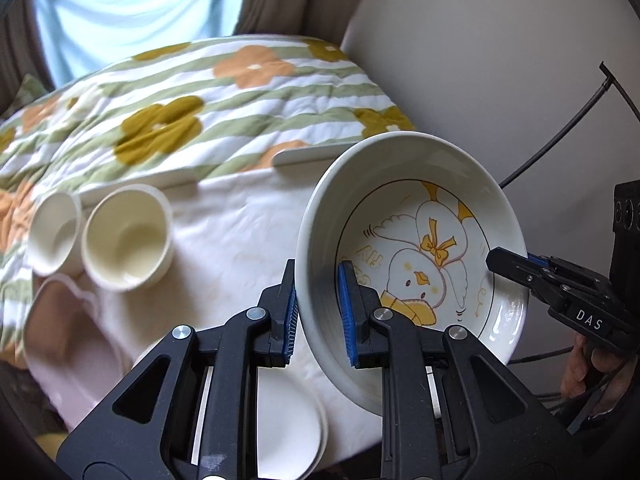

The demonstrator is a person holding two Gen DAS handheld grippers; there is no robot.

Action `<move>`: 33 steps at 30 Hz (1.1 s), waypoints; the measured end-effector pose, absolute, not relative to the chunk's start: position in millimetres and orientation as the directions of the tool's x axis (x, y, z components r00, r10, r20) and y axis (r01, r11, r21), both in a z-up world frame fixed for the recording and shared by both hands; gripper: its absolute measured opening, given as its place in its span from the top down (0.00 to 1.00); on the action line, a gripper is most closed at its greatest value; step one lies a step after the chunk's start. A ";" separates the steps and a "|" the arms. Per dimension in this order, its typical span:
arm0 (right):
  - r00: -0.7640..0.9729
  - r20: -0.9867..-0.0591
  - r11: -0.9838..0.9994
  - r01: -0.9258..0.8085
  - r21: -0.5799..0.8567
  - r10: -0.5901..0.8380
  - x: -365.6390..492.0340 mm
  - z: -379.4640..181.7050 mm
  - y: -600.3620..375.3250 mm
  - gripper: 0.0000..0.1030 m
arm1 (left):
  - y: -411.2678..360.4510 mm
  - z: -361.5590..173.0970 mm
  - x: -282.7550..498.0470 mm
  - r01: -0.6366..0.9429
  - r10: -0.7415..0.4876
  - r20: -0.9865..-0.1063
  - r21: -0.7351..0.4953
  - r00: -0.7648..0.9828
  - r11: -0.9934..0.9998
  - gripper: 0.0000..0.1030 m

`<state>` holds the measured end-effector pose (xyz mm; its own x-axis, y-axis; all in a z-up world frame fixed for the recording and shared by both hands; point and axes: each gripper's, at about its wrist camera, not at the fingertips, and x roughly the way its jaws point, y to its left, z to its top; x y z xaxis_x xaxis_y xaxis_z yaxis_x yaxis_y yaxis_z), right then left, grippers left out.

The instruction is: Organize plates and bowls

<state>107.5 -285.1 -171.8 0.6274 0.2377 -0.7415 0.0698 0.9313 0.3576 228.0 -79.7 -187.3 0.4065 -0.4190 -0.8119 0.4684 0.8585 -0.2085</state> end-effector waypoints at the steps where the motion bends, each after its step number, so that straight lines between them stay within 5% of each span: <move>1: 0.618 -0.745 0.932 0.054 0.358 0.250 106.2 -174.3 -278.1 0.83 | -67.9 -189.4 220.7 0.448 -0.408 -0.816 -0.210 0.410 0.869 0.84; 18: 0.388 -0.825 0.911 -0.212 0.353 0.410 117.2 -249.4 -178.2 0.83 | 41.1 -272.6 162.1 0.118 -0.270 -0.870 -0.243 0.412 0.963 0.84; 33: 0.343 -0.852 0.904 -0.309 0.296 0.396 128.7 -266.0 -148.6 0.83 | 61.0 -303.6 160.7 0.049 -0.179 -0.897 -0.174 0.404 0.984 0.84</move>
